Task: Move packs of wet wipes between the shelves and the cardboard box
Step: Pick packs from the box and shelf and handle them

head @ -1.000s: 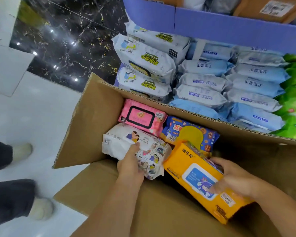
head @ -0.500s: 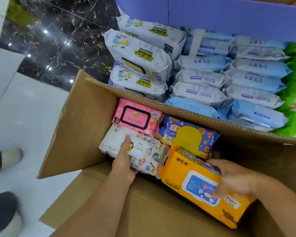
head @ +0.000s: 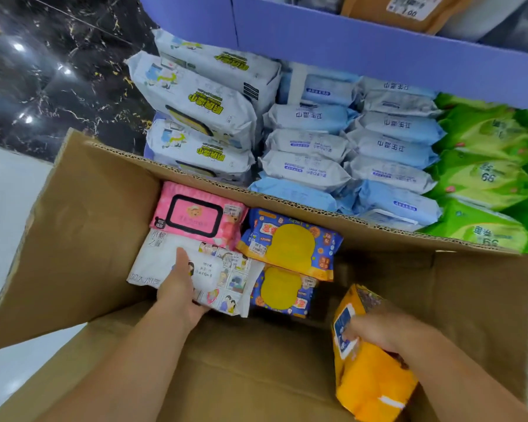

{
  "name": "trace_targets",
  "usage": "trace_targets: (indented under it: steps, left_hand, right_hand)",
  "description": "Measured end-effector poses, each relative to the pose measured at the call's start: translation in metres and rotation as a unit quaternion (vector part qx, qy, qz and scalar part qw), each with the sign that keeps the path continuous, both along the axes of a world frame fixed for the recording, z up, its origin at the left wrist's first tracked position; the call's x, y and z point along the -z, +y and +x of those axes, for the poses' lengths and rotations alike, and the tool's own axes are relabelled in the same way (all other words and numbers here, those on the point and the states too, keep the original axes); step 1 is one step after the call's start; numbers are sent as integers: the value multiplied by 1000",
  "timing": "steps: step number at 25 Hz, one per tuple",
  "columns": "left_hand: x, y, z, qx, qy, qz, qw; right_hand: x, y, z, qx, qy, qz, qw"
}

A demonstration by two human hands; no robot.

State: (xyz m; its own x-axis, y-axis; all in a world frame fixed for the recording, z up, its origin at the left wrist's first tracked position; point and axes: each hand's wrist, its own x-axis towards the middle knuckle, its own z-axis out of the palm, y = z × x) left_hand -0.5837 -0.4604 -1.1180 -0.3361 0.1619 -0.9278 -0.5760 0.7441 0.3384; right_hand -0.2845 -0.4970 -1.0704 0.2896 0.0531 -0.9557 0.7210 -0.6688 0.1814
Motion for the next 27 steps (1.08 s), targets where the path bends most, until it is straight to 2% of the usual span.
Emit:
trace_targets:
  steps: [3,6,9,12,15,17,19,20,22,24,27]
  left_hand:
    - [9,-2,-1,6,23,0,1000]
    - [18,-2,2,1,56,-2,998]
    - [29,-7,3,21,136,-34,990]
    - [23,-10,1,117,126,-23,985]
    - [-9,-3,2,174,52,-67,981]
    - [-30,-1,5,220,30,-87,971]
    - [-53,-3,12,302,46,-117,945]
    - [-65,-6,18,364,62,-124,921]
    - [-94,-11,31,467,130,-101,869]
    - [-125,-10,49,546,168,-38,820]
    - [-184,-9,72,536,132,29,834]
  right_hand:
    - [69,-7,5,52,-79,124,988]
    - [141,-21,-5,131,-83,213,965]
    - [191,-38,-10,134,-61,231,962]
    - [203,-45,-12,150,-46,231,960]
    - [174,-48,-5,187,-35,249,950]
    - [140,-43,-4,231,9,268,935]
    - [103,-34,-8,274,66,294,913]
    - [82,-30,-12,281,91,305,905]
    - [38,-25,-18,314,121,310,889]
    - [-13,-24,-20,350,139,311,873]
    - [-84,-30,-19,390,144,313,854]
